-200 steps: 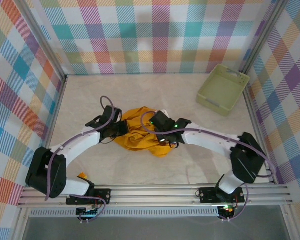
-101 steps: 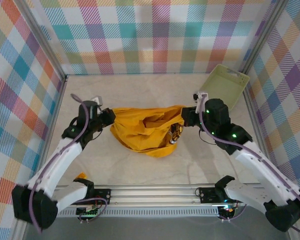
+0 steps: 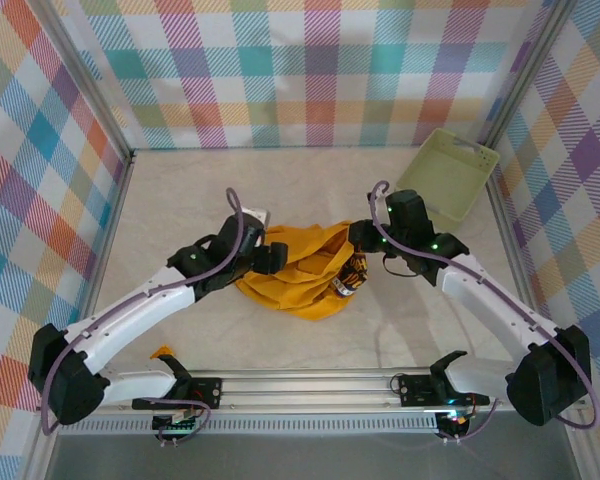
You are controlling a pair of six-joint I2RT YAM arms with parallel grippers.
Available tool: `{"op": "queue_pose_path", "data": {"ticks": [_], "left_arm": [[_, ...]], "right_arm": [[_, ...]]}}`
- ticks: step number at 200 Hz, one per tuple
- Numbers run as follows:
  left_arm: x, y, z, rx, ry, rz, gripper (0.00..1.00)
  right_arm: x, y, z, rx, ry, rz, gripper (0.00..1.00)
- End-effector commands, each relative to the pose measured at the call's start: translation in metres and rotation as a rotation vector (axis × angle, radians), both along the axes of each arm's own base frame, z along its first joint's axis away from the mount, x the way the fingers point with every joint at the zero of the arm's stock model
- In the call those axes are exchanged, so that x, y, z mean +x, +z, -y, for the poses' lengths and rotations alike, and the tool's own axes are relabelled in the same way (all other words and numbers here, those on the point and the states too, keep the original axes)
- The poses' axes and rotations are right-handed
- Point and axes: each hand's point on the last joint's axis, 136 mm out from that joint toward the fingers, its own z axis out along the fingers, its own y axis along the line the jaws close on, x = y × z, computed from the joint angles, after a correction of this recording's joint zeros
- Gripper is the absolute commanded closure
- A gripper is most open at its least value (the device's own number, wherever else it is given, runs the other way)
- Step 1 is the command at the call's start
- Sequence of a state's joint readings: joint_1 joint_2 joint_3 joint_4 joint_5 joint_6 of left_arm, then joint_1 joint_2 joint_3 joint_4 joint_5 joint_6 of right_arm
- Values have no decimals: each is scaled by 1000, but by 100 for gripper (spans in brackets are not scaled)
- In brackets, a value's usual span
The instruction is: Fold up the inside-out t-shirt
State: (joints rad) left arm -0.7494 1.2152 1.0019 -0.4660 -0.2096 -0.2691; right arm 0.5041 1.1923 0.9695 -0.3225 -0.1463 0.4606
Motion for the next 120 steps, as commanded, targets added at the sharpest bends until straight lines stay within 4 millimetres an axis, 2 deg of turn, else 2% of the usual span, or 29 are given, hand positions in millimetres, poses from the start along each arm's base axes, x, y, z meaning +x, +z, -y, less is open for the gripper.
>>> {"op": "queue_pose_path", "data": {"ticks": [1, 19, 30, 74, 96, 120], "left_arm": [[-7, -30, 30, 110, -150, -26, 22], [-15, -50, 52, 137, -232, -77, 23], [-16, -60, 59, 153, -248, -103, 25], [-19, -83, 72, 191, -287, -165, 30], [-14, -91, 70, 220, -261, -167, 44], [-10, -85, 71, 200, -247, -146, 62]], "right_arm": [[0, 38, -9, 77, 30, 77, 100], [0, 44, -7, 79, 28, 94, 100], [-1, 47, -7, 78, 31, 98, 100], [0, 48, -4, 59, 18, 105, 100], [1, 47, -3, 54, 14, 104, 100], [5, 43, 2, 24, -14, 105, 100]]}}
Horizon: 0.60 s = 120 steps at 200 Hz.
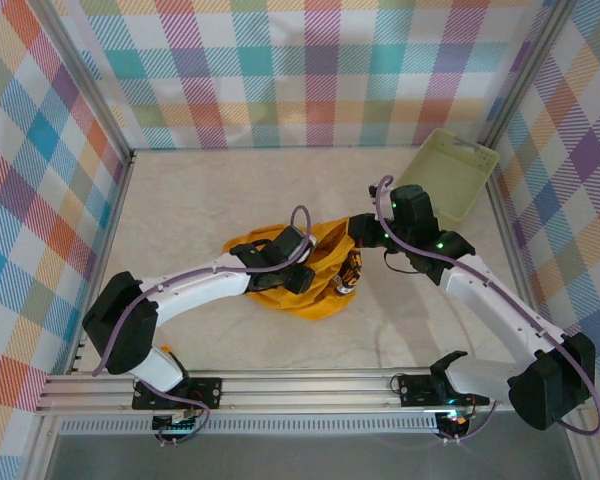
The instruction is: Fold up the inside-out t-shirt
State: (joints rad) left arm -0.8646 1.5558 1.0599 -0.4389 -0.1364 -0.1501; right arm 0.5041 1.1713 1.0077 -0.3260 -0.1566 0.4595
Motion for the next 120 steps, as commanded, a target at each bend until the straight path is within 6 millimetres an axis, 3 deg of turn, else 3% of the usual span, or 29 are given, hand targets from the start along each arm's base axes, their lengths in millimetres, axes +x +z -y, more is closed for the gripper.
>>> {"op": "queue_pose_path", "data": {"ticks": [1, 40, 58, 84, 108, 120], "left_arm": [[5, 10, 7, -16, 2, 32, 63], [8, 37, 9, -78, 12, 93, 97], [9, 68, 8, -146, 26, 147, 100], [-1, 146, 6, -339, 22, 247, 100], [-27, 233, 0, -581, -42, 346, 100], [-39, 265, -5, -676, -69, 387, 100]], "right_arm": [[5, 19, 4, -8, -27, 57, 100], [18, 16, 15, -69, -96, 58, 100], [26, 17, 15, -86, -107, 59, 100], [45, 30, 18, -119, -136, 72, 100], [65, 63, 8, -106, -122, 144, 100], [75, 74, -1, -103, -96, 167, 99]]}}
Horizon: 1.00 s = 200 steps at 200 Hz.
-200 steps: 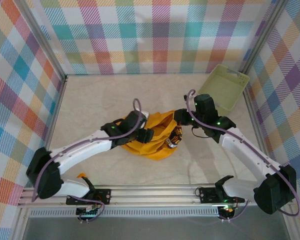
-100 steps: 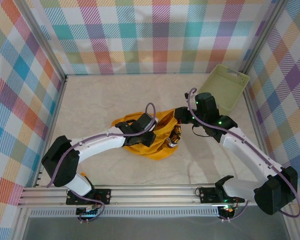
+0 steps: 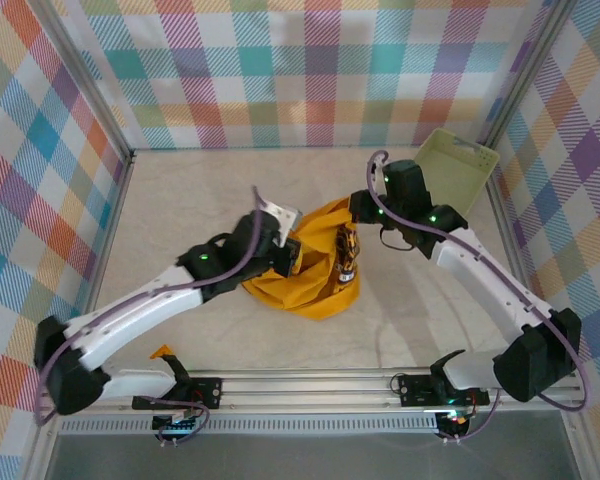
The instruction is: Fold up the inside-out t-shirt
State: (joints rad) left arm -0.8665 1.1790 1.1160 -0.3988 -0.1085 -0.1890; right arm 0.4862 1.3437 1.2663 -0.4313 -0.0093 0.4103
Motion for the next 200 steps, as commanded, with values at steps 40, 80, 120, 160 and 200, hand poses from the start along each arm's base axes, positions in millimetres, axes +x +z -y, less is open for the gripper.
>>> {"op": "queue_pose_path", "data": {"ticks": [40, 80, 120, 160, 200], "left_arm": [[-3, 88, -29, -187, 98, 161, 100], [46, -4, -66, -13, 350, -94, 100], [64, -40, -81, -39, 421, -188, 100], [76, -40, -90, -63, 451, -198, 100], [82, -31, -95, -78, 467, -183, 100]], "right_arm": [[73, 17, -34, -62, 49, 50, 88], [54, -5, -28, -108, 47, 4, 37], [-37, -24, -65, -88, 245, 19, 33], [-97, -79, -90, -101, 343, -90, 34], [-104, -139, -98, -181, 340, -213, 25]]}}
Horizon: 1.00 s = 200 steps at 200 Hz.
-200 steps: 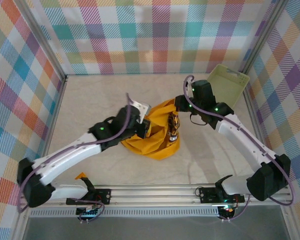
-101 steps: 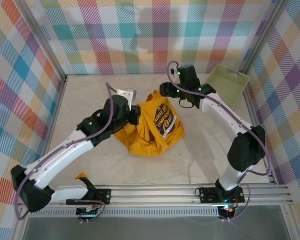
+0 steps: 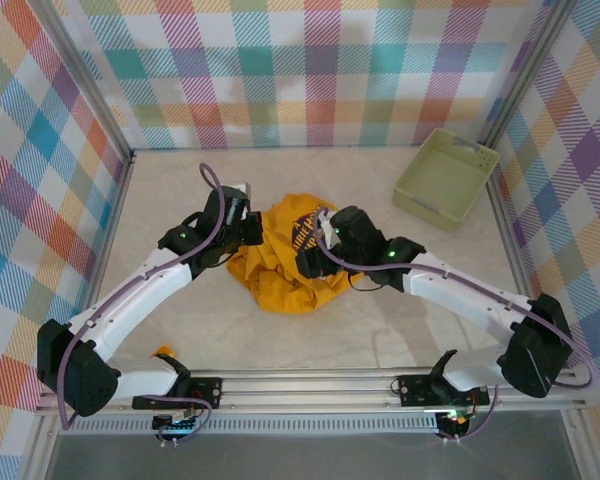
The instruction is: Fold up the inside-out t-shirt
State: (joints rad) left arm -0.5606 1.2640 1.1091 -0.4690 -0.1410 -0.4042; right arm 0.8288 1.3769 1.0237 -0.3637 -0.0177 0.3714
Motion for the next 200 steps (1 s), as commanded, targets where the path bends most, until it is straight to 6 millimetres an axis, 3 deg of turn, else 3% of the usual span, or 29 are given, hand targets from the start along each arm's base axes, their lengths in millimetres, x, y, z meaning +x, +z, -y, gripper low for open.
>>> {"op": "queue_pose_path", "data": {"ticks": [1, 16, 38, 63, 84, 86, 91, 104, 118, 133, 146, 155, 170, 184, 200], "left_arm": [[8, 16, 0, -42, 15, 32, 100], [10, 20, -2, -46, 18, 39, 100], [14, 32, -10, -45, 43, 58, 100], [19, 69, -28, -68, 86, 120, 100], [21, 126, -40, -122, 105, 230, 100], [21, 133, -41, -130, 105, 244, 100], [20, 150, -41, -142, 100, 277, 100], [13, 199, -43, -183, 82, 378, 100], [-3, 252, -47, -240, 61, 496, 100], [-28, 299, -50, -321, 18, 624, 100], [-49, 320, -52, -378, -17, 685, 100], [-57, 319, -52, -397, -33, 685, 100], [-60, 294, -53, -388, -30, 637, 100], [-55, 252, -57, -347, 15, 552, 100], [-43, 189, -62, -292, 82, 427, 100]], "right_arm": [[4, -34, -5, -54, -37, -56, 25], [9, -50, -8, -95, -42, -78, 31], [16, -59, -9, -148, -52, -91, 53], [37, -35, 11, -234, -116, 12, 97], [70, 27, 36, -212, -204, 138, 100], [75, 43, 39, -185, -217, 162, 100], [80, 56, 43, -161, -229, 181, 100], [96, 119, 58, -44, -273, 269, 100], [100, 190, 69, 58, -282, 392, 100], [92, 257, 75, 146, -265, 534, 100], [83, 289, 76, 197, -233, 595, 100], [77, 301, 75, 222, -204, 606, 100], [73, 291, 68, 223, -156, 569, 100], [75, 259, 58, 200, -112, 501, 100], [82, 204, 47, 148, -93, 381, 100]]}}
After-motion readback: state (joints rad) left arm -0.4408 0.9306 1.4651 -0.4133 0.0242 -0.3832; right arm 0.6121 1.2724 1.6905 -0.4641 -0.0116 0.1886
